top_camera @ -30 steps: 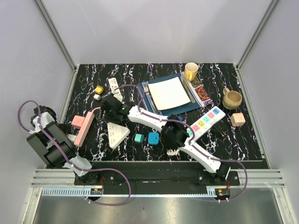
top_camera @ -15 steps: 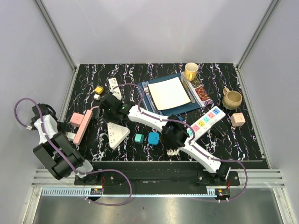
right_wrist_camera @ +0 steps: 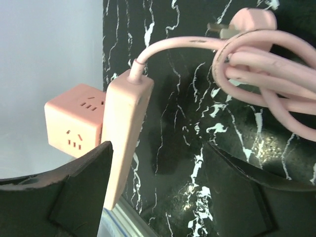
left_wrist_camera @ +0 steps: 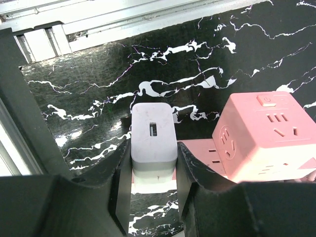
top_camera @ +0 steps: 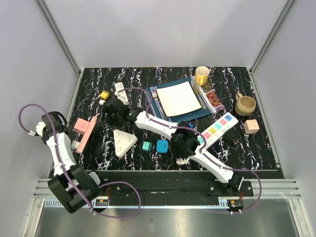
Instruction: Pull the plug off the socket
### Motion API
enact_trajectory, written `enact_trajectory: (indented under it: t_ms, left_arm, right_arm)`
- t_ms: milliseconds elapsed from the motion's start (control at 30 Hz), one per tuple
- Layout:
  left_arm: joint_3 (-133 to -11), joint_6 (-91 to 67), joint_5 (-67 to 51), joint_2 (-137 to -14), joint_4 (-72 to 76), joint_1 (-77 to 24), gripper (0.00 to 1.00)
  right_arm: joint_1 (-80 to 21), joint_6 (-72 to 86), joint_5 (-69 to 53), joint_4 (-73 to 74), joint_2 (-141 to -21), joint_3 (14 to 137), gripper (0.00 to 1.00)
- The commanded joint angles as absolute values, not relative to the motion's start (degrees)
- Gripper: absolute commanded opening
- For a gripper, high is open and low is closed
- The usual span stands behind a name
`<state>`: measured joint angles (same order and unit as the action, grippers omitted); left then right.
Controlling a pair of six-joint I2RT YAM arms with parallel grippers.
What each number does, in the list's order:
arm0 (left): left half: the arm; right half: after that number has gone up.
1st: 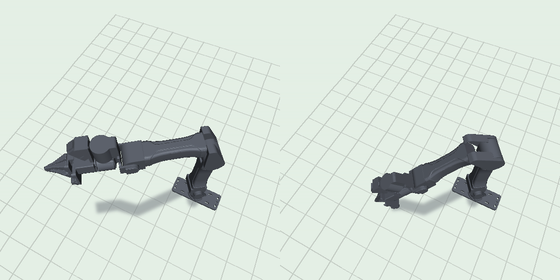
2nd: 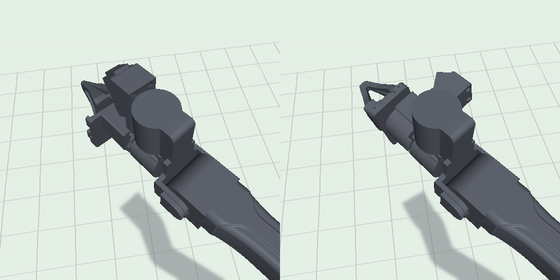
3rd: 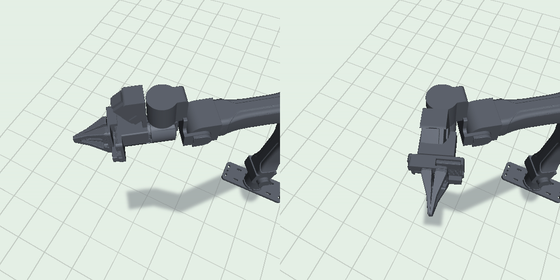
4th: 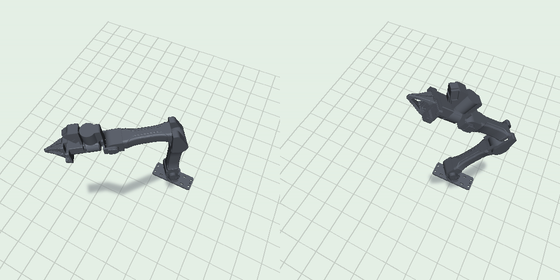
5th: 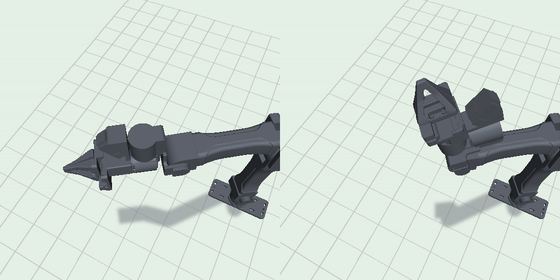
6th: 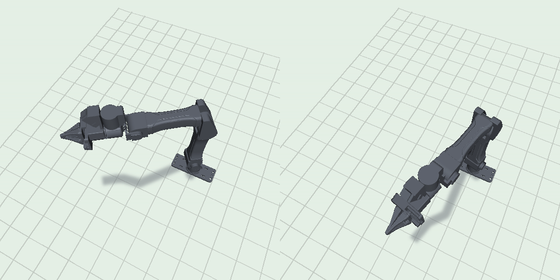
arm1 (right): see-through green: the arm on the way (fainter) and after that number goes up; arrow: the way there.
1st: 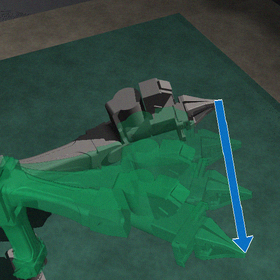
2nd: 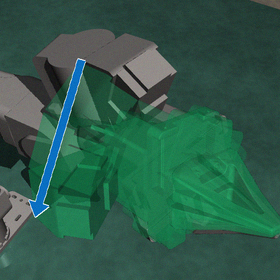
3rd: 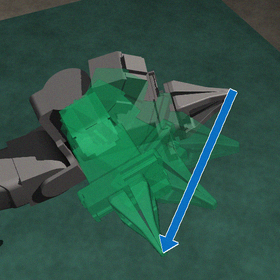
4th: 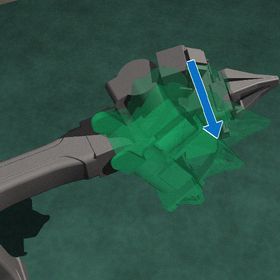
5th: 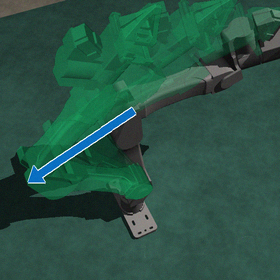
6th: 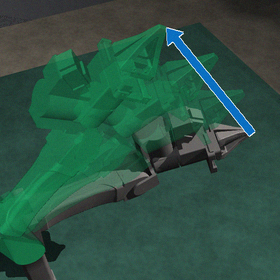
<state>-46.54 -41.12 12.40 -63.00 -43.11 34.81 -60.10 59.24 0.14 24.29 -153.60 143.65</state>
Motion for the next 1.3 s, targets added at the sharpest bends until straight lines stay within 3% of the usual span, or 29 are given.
enact_trajectory:
  t_ms: [0,467,1267]
  left_arm:
    - [-45.4,-39.4,11.4,-58.6,-34.5,34.9,0.00]
    - [-31.4,-36.4,0.3,-40.0,-20.4,34.7,0.00]
    - [-25.3,-36.1,-10.0,-37.3,-11.3,34.8,0.00]
  right_arm:
    - [-59.7,59.8,-3.9,18.1,-152.8,142.1,0.80]
    - [-56.2,59.3,-18.0,11.3,-155.7,142.0,0.79]
    - [-52.5,66.8,-25.1,4.6,-154.8,140.0,0.74]
